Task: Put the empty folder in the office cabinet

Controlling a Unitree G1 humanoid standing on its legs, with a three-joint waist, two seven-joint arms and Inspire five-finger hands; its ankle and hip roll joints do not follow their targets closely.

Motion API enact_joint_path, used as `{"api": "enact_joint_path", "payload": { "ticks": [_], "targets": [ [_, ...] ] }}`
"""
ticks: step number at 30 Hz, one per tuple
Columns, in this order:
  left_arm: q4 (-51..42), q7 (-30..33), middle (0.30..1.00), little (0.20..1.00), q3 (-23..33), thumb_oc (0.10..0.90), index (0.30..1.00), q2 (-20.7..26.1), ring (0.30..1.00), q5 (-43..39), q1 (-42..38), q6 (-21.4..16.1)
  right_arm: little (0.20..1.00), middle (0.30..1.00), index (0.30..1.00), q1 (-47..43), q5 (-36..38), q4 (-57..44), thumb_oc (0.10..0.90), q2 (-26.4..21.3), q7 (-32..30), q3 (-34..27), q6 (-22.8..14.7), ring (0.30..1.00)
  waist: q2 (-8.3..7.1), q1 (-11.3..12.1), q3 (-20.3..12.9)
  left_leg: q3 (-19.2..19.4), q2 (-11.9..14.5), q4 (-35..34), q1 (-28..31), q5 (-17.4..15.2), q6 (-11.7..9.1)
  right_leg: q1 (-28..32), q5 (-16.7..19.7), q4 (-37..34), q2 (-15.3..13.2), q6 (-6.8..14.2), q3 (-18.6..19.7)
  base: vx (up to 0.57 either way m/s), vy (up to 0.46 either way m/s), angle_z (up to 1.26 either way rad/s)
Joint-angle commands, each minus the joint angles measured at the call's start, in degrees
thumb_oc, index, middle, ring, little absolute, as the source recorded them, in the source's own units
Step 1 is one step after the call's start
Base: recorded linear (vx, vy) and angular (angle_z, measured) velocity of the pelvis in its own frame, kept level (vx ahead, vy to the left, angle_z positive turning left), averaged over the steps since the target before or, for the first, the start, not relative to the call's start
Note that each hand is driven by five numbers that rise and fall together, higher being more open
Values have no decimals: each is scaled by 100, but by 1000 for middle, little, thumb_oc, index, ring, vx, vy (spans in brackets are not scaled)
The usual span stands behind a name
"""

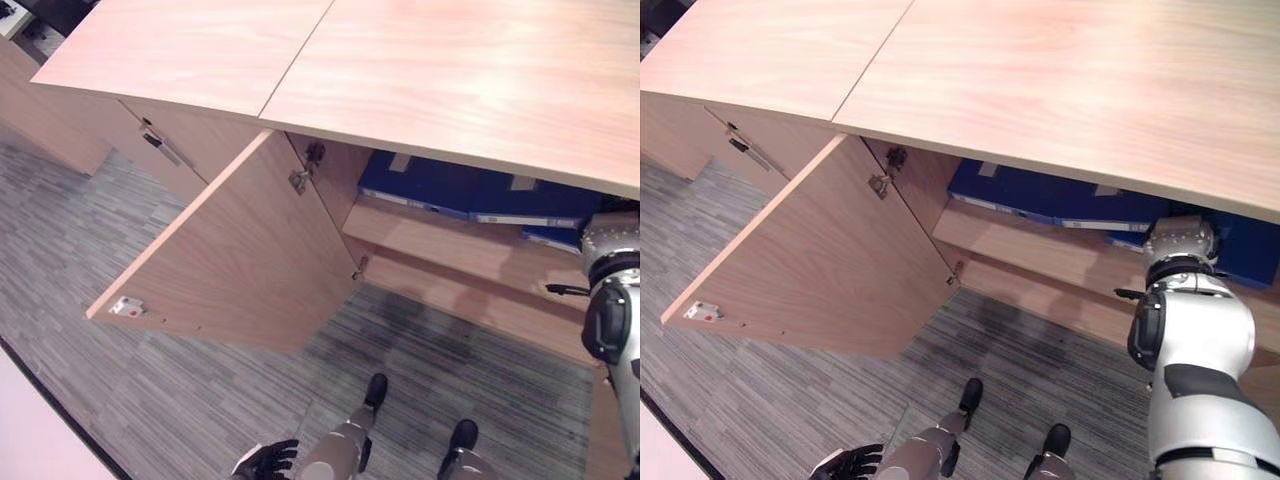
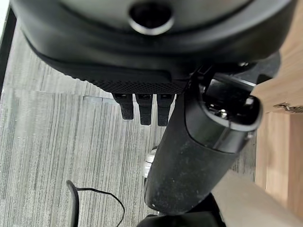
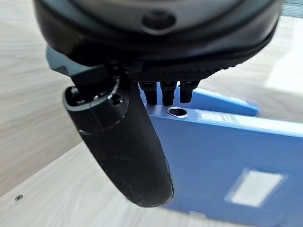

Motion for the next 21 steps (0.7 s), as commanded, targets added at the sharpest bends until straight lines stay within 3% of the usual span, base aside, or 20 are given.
{"api": "enact_joint_path", "payload": {
  "ticks": [1,5,11,12,13,16,21],
  "targets": [
    [-139,-169,900,900,-209,800,900,-63,900,170,-146,-306,900,900,900,-178,-236,-383,800,-1116,430,378,-3,900,24,240,309,-230,72,-47,577,-1094,-147,602,-291,-659,15,-12,-96,0,0,0],
    [-347,-332,900,900,-308,800,900,113,900,417,69,-390,900,900,900,65,-169,-59,800,-1689,678,245,193,900,242,412,273,-295,8,-52,540,-1057,-143,552,-313,-589,-75,24,-143,-26,16,10],
    [-427,-400,900,900,-358,800,900,227,900,482,149,-416,900,900,900,140,-109,-52,800,-2075,808,201,214,900,402,524,276,-307,-1,-27,560,-1192,-173,429,-638,-248,-215,27,-100,1,-8,12],
    [-441,-382,900,900,-355,800,900,285,900,500,136,-443,900,900,900,44,-144,-95,800,-2195,853,240,204,900,472,532,408,-255,-55,346,352,-1275,-180,233,-674,76,-283,22,-49,-94,16,14],
    [-447,-382,900,900,-355,800,900,280,900,498,122,-442,900,900,900,14,-147,-87,800,-2209,857,253,207,900,466,538,419,-245,-82,433,295,-1319,-178,176,-701,149,-309,24,-27,-181,7,17],
    [-520,-319,900,900,-377,800,900,518,900,616,46,-488,900,900,900,-432,-335,-126,800,-2499,905,603,228,900,467,589,673,-134,-268,1678,-512,-1735,-203,-502,-998,1176,-522,-1,155,-150,-49,18],
    [-646,-287,900,900,-437,800,900,651,900,661,75,-527,900,900,900,-876,-555,-162,800,-2663,954,1102,267,900,454,548,733,-4,-327,2337,-1141,-2028,-179,-1250,-1260,1986,-639,7,404,-52,-10,7]
  ]
}}
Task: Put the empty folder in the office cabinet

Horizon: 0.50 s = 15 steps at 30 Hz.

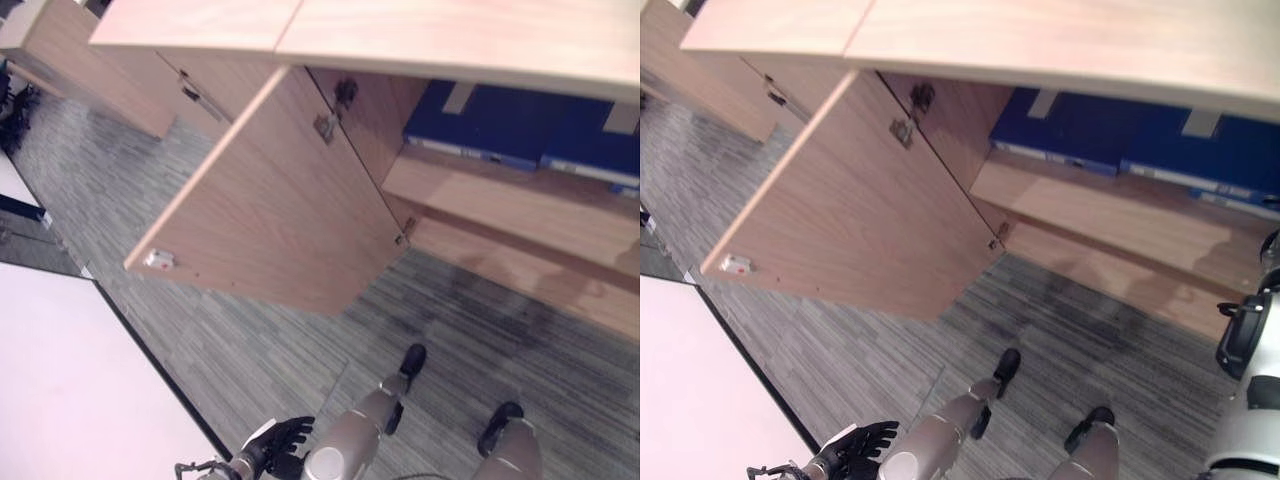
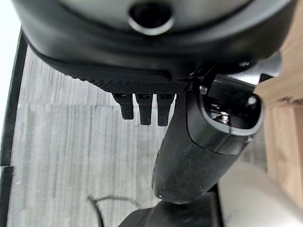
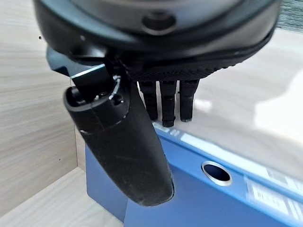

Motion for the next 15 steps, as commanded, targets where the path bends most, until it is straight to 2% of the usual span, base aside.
{"api": "enact_joint_path", "payload": {
  "ticks": [1,3,7,11,15],
  "targets": [
    [89,-36,900,900,-132,800,900,200,900,157,232,-71,900,900,900,-302,-444,-811,800,-857,423,658,-226,900,86,77,39,124,280,881,192,-1598,36,454,-110,-613,190,301,227,-32,3,-4],
    [66,-11,900,900,-121,800,900,258,900,104,190,-84,900,900,900,-626,-369,-856,800,-979,467,920,-268,900,67,47,70,179,263,1283,-144,-1778,84,84,-219,-231,155,283,377,-15,2,-17],
    [26,-20,900,900,-144,800,900,262,900,69,160,-85,900,900,900,-843,-370,-856,800,-1048,496,1127,-283,900,37,26,68,209,233,1402,-212,-1857,97,-14,-275,-77,138,279,452,28,-6,-8],
    [30,-43,900,900,-157,800,900,194,900,41,88,-53,900,900,900,-801,-372,-860,800,-969,489,1140,-308,900,1,-18,65,180,234,1265,2,-1871,101,188,-291,-146,153,271,447,37,-7,0],
    [221,-41,900,900,-126,800,900,-24,900,39,-104,-2,900,900,900,-174,44,-1155,800,-449,549,540,-607,900,-80,-88,41,108,268,902,559,-1827,94,782,-199,-531,281,283,312,38,-29,-6]
  ]
}}
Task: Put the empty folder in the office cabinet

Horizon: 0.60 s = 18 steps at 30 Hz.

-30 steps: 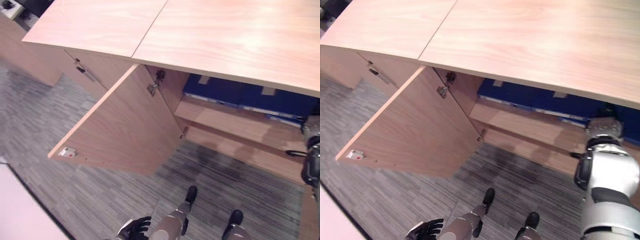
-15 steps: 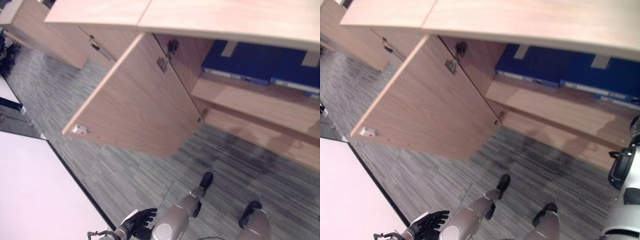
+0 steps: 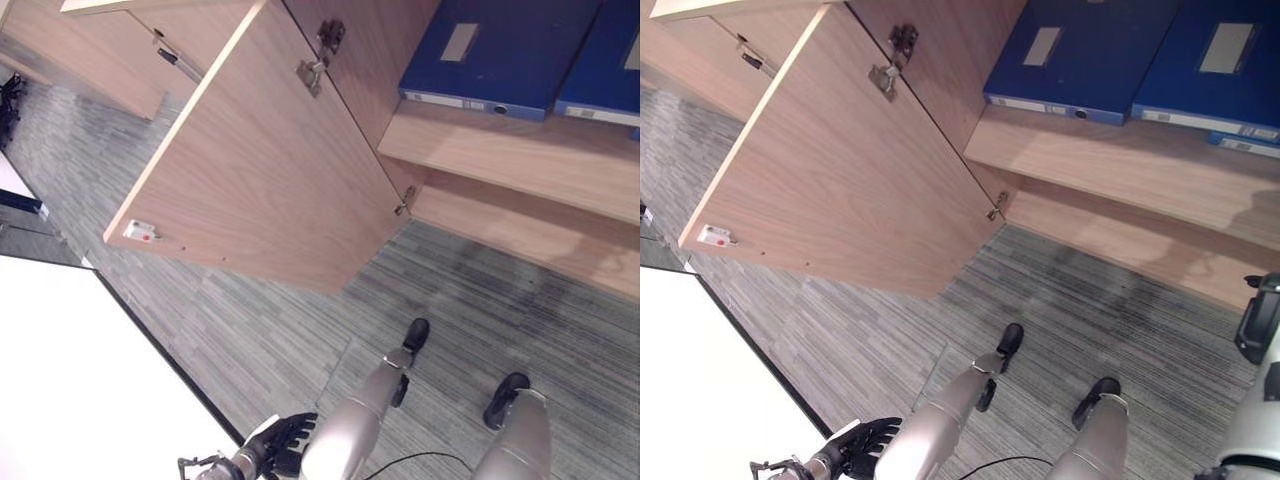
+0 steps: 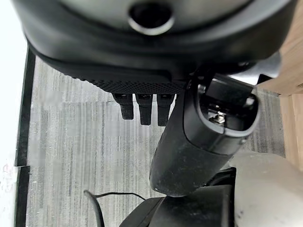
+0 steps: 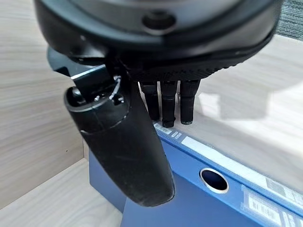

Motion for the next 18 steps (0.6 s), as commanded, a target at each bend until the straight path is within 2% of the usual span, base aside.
{"api": "enact_joint_path", "payload": {
  "ticks": [1,2,4,5,6,7,8,9,10,13,14,15,18],
  "targets": [
    [287,-46,900,900,-90,800,900,-63,900,44,-38,-62,900,900,900,486,263,-1206,800,-387,398,-284,-814,900,-82,13,-144,-181,331,338,951,-1753,-16,1257,-304,-892,262,334,-122,31,-41,-4],
    [292,-46,900,900,-90,800,900,-45,900,45,-32,-66,900,900,900,549,259,-1236,800,-373,394,-338,-823,900,-88,10,-138,-192,337,317,981,-1744,-17,1295,-294,-917,268,333,-137,36,-21,-7],
    [334,-87,900,900,-70,800,900,-138,900,6,-108,-40,900,900,900,1178,553,-1528,800,94,525,-889,-1081,900,-166,-48,-190,-247,410,43,1296,-1653,-12,1682,-127,-1303,339,364,-271,-22,12,-7],
    [332,-87,900,900,-73,800,900,-114,900,6,-95,-44,900,900,900,1235,548,-1555,800,112,518,-937,-1089,900,-154,-35,-155,-247,409,37,1279,-1555,-10,1673,-14,-1329,321,342,-339,-67,47,0],
    [384,-117,900,900,-38,800,900,-208,900,-40,-152,-11,900,900,900,1590,649,-1761,800,438,616,-1200,-1209,900,-201,-104,-206,-244,455,-96,1426,-1507,-1,1868,55,-1528,357,343,-389,-70,46,3],
    [390,-119,900,900,-37,800,900,-192,900,-42,-144,-12,900,900,900,1643,647,-1796,800,464,614,-1238,-1223,900,-209,-107,-201,-249,462,-112,1455,-1500,0,1904,66,-1556,365,344,-399,43,27,4],
    [425,-126,900,900,9,800,900,-293,900,-69,-162,17,900,900,900,2043,725,-2160,800,943,721,-1451,-1400,900,-281,-189,-229,-236,507,-204,1629,-1480,13,2124,125,-1730,418,344,-412,30,12,-1],
    [429,-127,900,900,15,800,900,-273,900,-66,-143,15,900,900,900,2112,712,-2220,800,990,705,-1493,-1420,900,-293,-195,-224,-240,514,-221,1665,-1475,14,2168,137,-1760,427,344,-420,62,20,-8],
    [495,-130,900,900,89,800,900,-349,900,-99,-178,56,900,900,900,2338,724,-2534,800,1340,787,-1549,-1533,900,-361,-268,-245,-209,554,-272,1790,-1475,24,2296,164,-1865,471,328,-411,32,7,-9],
    [574,-129,900,900,154,800,900,-393,900,-109,-173,80,900,900,900,2592,654,-2878,800,1668,814,-1598,-1638,900,-434,-342,-242,-187,590,-325,1921,-1458,25,2446,209,-1979,515,324,-432,36,12,-12],
    [733,-110,900,900,265,800,900,-533,900,-152,-169,122,900,900,900,2979,513,-3553,800,2206,918,-1555,-1786,900,-582,-487,-292,-122,654,-415,2120,-1454,36,2639,265,-2171,601,300,-402,34,17,-13],
    [738,-110,900,900,275,800,900,-523,900,-149,-147,118,900,900,900,3029,478,-3623,800,2255,873,-1567,-1802,900,-591,-499,-286,-123,660,-433,2155,-1448,36,2679,274,-2197,609,299,-407,52,21,-5],
    [951,-64,900,900,396,800,900,-690,900,-126,-147,203,900,900,900,3562,302,-4302,800,2815,963,-1505,-1915,900,-756,-676,-360,-53,738,-530,2365,-1439,41,2848,336,-2339,697,269,-380,40,6,-19]
  ]
}}
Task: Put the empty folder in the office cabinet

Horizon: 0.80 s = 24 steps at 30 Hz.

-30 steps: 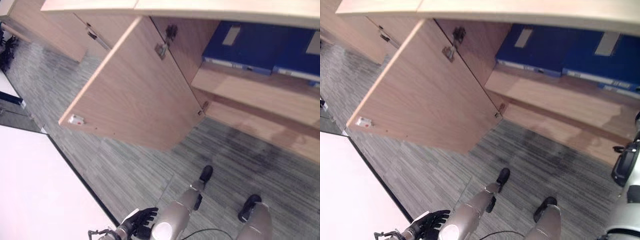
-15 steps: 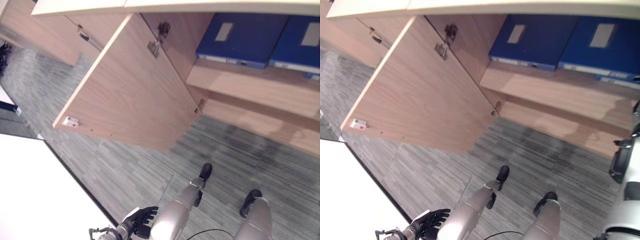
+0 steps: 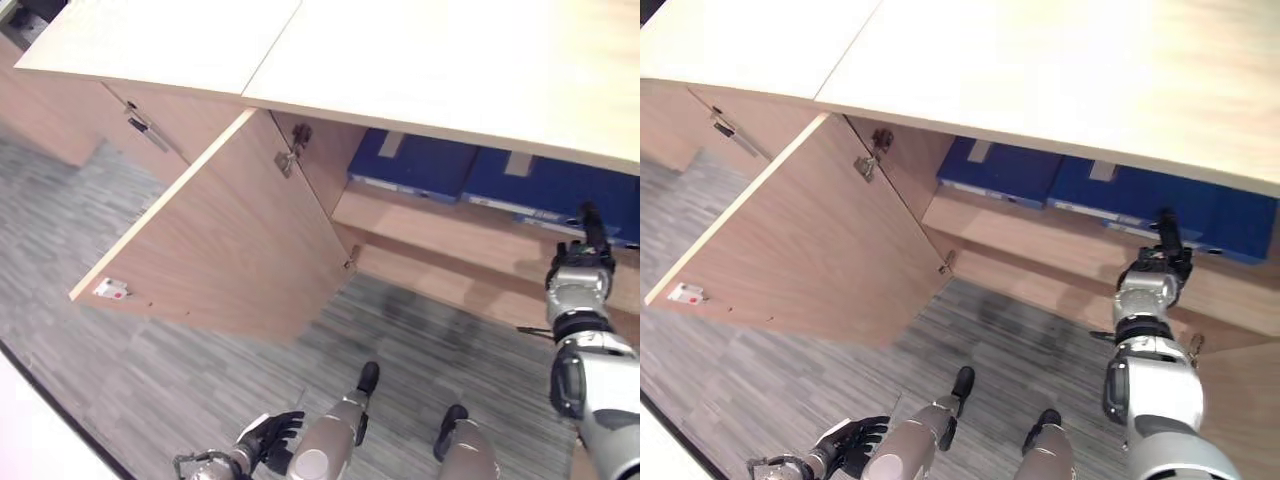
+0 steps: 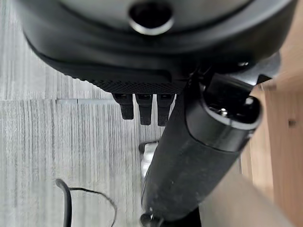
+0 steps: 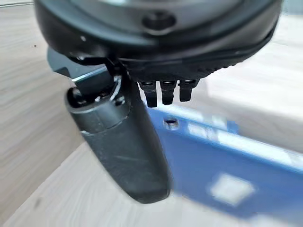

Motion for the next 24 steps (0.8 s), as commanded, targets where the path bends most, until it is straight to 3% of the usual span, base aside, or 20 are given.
{"api": "enact_joint_path", "payload": {
  "ticks": [1,5,9,14,18,19,20,22,24],
  "targets": [
    [61,-67,900,900,-187,800,900,-314,900,-26,121,-103,900,900,900,40,-398,-720,800,-383,346,6,-529,900,-121,-41,-273,-59,269,210,599,-1308,-33,657,-83,-656,175,88,25,31,8,-20],
    [368,9,900,900,-5,800,900,-479,900,238,125,-48,900,900,900,828,-617,-1216,800,259,436,200,-484,900,-331,-266,-522,44,404,-111,903,-1191,-38,862,66,-954,300,49,32,44,-6,-22],
    [538,67,900,900,161,800,900,-573,900,303,128,-31,900,900,900,1288,-745,-1359,800,515,517,349,-382,900,-415,-359,-653,83,477,-284,1102,-1142,-48,963,102,-1044,358,31,31,27,-17,-13],
    [683,143,900,900,286,800,900,-694,900,330,116,-18,900,900,900,1785,-881,-1694,800,676,576,475,-340,900,-498,-450,-755,106,535,-420,1209,-1095,-59,1006,103,-1063,399,20,28,8,-18,-12],
    [831,220,900,900,423,800,900,-797,900,366,115,-33,900,900,900,2283,-1424,-1817,800,589,408,380,-332,900,-538,-540,-855,122,564,-506,1262,-1074,-67,1049,129,-1156,422,9,14,0,0,0],
    [910,243,900,900,461,800,900,-812,900,416,79,-64,441,441,441,2362,-1865,-1730,494,425,236,268,-323,441,-533,-572,-887,116,573,-528,1258,-1066,-69,1050,141,-1192,432,0,4,15,-30,3],
    [933,240,900,900,457,800,900,-815,900,466,80,-90,300,300,300,2395,-2231,-1677,400,310,134,205,-310,300,-533,-571,-872,123,583,-524,1282,-1094,-70,1060,97,-1163,441,-10,6,14,-37,2],
    [928,234,900,900,448,800,900,-814,900,521,79,-122,300,300,300,2421,-2619,-1675,400,179,2,152,-274,300,-519,-572,-878,104,578,-530,1239,-1060,-62,1041,144,-1201,440,-7,-5,-5,-14,-4],
    [907,229,900,900,430,800,900,-759,900,626,10,-222,300,300,300,2219,-3770,-1214,400,-475,-337,149,-42,300,-476,-542,-811,89,577,-525,1189,-1037,-66,975,157,-1193,433,-2,-8,-39,-17,-1]
  ]
}}
